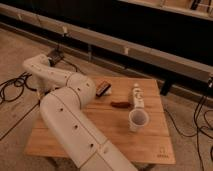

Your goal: Push the ceramic bowl across the table

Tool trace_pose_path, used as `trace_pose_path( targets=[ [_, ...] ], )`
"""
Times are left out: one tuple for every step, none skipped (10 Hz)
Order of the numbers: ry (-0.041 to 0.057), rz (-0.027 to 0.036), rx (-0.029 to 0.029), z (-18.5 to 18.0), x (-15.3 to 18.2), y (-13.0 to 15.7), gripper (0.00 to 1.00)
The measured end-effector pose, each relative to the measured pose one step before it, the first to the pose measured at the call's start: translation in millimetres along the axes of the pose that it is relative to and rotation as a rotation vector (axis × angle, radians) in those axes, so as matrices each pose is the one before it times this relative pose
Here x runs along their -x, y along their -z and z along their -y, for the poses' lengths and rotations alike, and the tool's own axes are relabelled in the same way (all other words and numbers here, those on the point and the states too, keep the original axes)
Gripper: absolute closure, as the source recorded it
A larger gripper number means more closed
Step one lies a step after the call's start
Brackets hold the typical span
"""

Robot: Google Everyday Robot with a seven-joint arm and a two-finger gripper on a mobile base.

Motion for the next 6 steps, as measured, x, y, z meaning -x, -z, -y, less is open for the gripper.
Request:
trace_pose_path(
  targets=[
    [0.00756,0.00145,0.00495,-3.18,2.5,0.81,0.35],
    [0.00595,0.00298,0.00474,-1.8,2.23,1.48,0.35],
    [0.0097,0.00666,0.00691,-3.4,3.5,4.01,0.35],
    [0.00411,0.00365,0.004,-1.82,1.78,2.12,0.35],
    [0.00071,-0.00096,0.00683,-1.16,0.01,2.82,0.35],
    [0.0001,-0.00101,-0.00045,0.14,-0.27,-0.47,0.35]
  ],
)
